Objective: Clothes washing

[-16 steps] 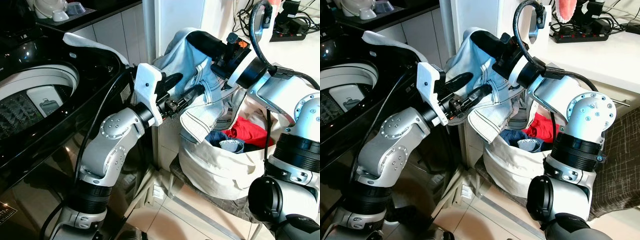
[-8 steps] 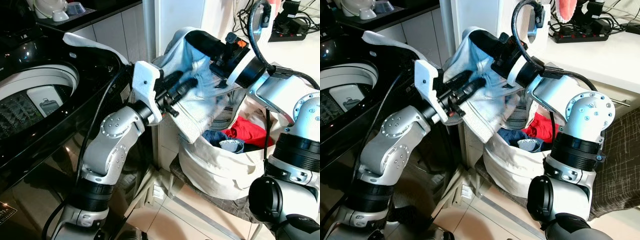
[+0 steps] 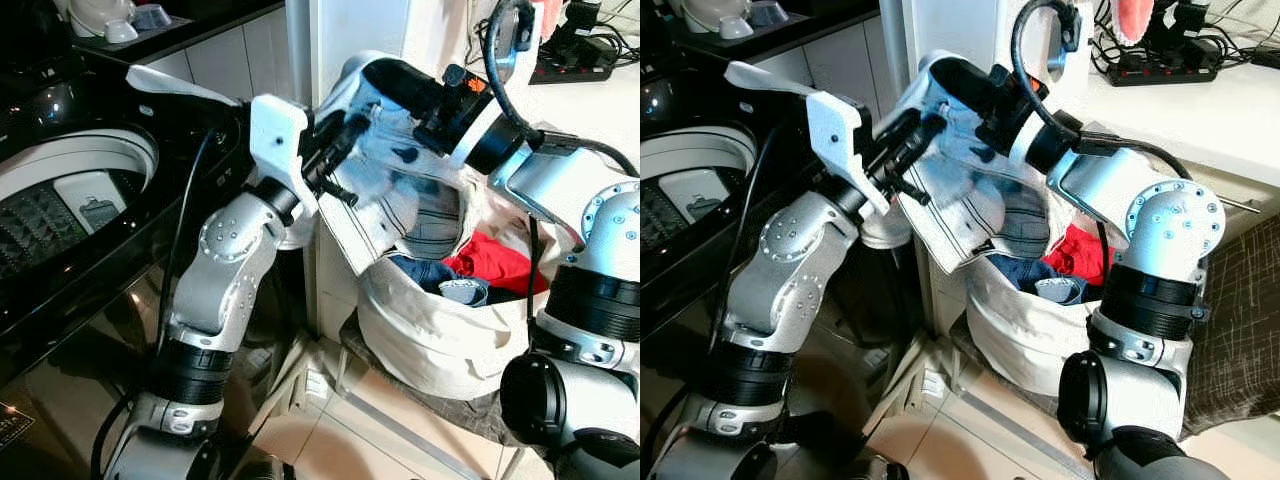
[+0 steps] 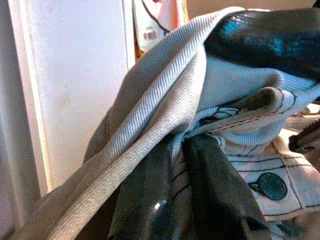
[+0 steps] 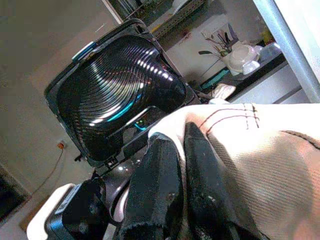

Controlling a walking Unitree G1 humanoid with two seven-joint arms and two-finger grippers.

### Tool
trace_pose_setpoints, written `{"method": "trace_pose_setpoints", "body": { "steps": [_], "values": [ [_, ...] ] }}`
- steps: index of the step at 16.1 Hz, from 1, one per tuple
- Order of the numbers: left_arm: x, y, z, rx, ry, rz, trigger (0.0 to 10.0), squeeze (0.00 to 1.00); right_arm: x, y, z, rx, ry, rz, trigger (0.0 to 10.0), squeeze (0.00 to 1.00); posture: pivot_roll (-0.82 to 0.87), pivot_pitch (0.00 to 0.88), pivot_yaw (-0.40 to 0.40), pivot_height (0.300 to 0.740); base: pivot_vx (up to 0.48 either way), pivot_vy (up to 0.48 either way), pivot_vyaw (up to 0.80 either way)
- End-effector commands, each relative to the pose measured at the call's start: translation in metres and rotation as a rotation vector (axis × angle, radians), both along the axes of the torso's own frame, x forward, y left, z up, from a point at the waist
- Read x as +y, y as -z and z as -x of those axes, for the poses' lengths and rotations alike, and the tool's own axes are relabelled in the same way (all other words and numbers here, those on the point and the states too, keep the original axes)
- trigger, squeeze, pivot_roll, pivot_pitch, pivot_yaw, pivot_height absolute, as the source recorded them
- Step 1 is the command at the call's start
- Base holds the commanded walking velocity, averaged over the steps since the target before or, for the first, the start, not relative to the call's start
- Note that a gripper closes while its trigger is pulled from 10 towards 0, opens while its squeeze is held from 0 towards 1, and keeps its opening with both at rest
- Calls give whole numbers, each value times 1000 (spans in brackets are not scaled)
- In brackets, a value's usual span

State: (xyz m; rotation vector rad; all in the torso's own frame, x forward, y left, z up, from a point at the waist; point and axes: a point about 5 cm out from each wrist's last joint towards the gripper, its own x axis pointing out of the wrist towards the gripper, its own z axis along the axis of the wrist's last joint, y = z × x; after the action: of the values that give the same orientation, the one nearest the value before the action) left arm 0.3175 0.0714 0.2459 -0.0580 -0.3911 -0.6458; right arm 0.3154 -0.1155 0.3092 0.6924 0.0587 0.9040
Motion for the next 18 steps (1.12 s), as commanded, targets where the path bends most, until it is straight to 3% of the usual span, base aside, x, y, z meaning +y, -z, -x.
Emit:
{"method": "trace_pose_setpoints", "body": {
  "steps": [1,4,6,7,8,10,12,13,14,15,17,18],
  "values": [
    [34,-11,-12,-34,-209,69,0,0,-1,-15,9,-90,-22,-7,10000,1000,-23,0,45,740,0,0,0],
    [52,-24,-22,-120,-346,32,0,0,-1,-20,14,-129,-52,-25,10000,1000,-20,0,45,740,0,0,0],
    [76,-43,-37,-211,-484,-48,0,0,2,-24,19,-174,-80,-18,10000,1000,-14,0,43,740,0,0,0],
    [97,-65,-50,-279,-610,-108,0,0,3,-25,21,-199,-85,-7,10000,867,-11,0,40,740,0,0,0],
    [105,-76,-54,-310,-656,-135,0,0,3,-26,22,-206,-88,-6,10000,0,-11,0,40,740,0,0,0],
    [137,-147,-63,-503,-926,-270,0,0,4,-29,23,-228,-99,-5,10000,0,0,0,30,740,0,0,0],
    [148,-224,-40,-799,-1211,-350,0,0,5,-31,24,-248,-101,5,10000,0,-8,0,39,740,0,0,0],
    [146,-252,-23,-990,-1355,-371,0,0,4,-32,25,-261,-94,5,10000,0,-17,0,51,740,0,0,0],
    [144,-259,-18,-1051,-1391,-370,0,0,4,-33,25,-266,-91,5,10000,0,-19,0,54,740,0,0,0],
    [140,-254,-25,-1056,-1395,-420,0,0,3,-31,27,-273,-79,5,10000,0,-23,0,65,740,0,0,0],
    [138,-219,-53,-880,-1316,-542,0,0,3,-27,29,-273,-69,9,10000,0,-29,0,73,740,0,0,0],
    [139,-187,-71,-701,-1250,-601,0,0,4,-25,30,-272,-67,14,10000,0,-30,0,73,740,0,0,0]
  ]
}}
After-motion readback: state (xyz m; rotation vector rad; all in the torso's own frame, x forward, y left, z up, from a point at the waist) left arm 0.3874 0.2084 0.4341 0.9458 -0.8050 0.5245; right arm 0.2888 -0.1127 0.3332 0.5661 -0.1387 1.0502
